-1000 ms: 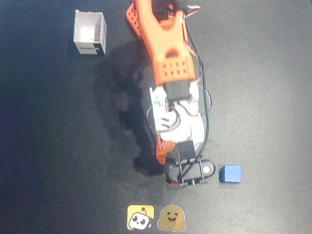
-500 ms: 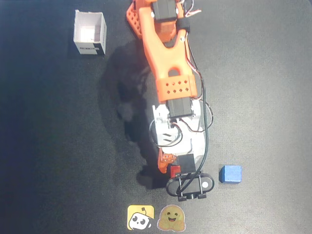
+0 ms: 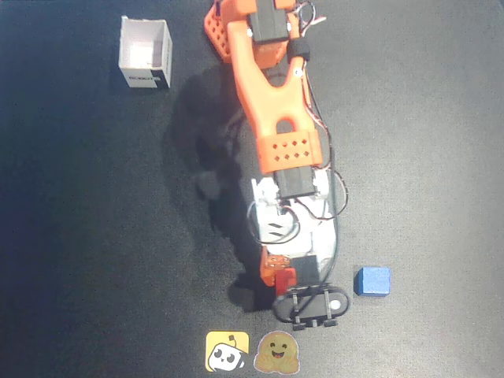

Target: Put the red cube on top of the blue cube.

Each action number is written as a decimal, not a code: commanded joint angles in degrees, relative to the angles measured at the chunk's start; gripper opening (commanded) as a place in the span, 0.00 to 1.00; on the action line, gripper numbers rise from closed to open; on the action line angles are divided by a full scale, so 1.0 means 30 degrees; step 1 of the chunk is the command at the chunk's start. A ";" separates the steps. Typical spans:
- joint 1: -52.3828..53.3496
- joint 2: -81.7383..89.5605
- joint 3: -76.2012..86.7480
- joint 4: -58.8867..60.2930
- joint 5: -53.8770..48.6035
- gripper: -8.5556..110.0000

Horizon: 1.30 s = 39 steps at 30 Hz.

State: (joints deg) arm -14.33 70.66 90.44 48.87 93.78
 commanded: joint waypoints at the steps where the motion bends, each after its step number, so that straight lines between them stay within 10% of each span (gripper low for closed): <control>1: -0.0029 0.0000 -0.0908 -0.0498 0.0293 0.24; 39: 0.0527 0.0996 -0.0967 0.0527 0.0762 0.12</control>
State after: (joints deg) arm -12.92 68.12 90.44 48.96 95.89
